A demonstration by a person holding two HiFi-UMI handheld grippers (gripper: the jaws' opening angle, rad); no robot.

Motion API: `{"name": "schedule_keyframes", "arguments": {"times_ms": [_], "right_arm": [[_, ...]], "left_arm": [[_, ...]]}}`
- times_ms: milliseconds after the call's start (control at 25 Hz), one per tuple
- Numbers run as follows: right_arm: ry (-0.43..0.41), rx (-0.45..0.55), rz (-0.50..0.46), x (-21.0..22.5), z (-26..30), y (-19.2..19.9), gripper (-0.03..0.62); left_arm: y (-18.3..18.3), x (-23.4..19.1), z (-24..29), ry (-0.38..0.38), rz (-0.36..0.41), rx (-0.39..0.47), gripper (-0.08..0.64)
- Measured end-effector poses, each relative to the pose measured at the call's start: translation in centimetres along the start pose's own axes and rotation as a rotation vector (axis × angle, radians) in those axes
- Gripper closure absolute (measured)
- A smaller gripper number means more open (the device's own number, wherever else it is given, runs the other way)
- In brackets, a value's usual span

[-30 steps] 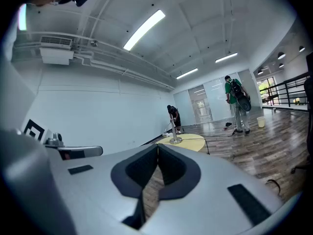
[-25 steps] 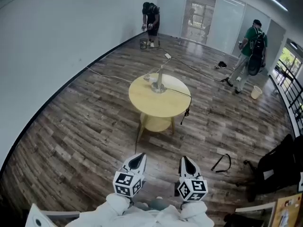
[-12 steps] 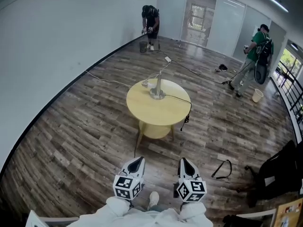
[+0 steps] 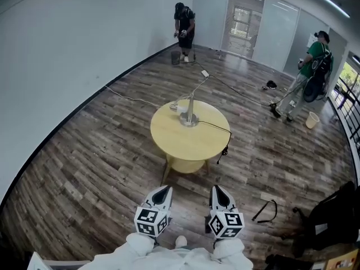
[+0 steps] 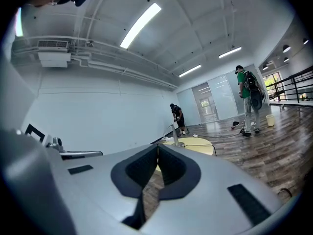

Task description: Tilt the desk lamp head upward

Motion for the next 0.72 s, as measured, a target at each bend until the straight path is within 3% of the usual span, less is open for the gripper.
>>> {"name": "schedule_keyframes", "arguments": {"times_ms": [720], "right_arm": [[-0.071, -0.025, -0.018, 6.2, 9.6, 0.1, 0.578]], "left_arm": [[-2.1, -0.9, 10.5, -0.042, 0.003, 0.020, 0.558]]}}
Point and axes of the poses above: the fingertips, and each gripper's own axes: z forward along the fingers, x to its right, y out of its underside, the point moved 6 cm from there along -z, backward along the fingers, and after that the axes turned 14 degrees about -z, right-handed, at the moved point
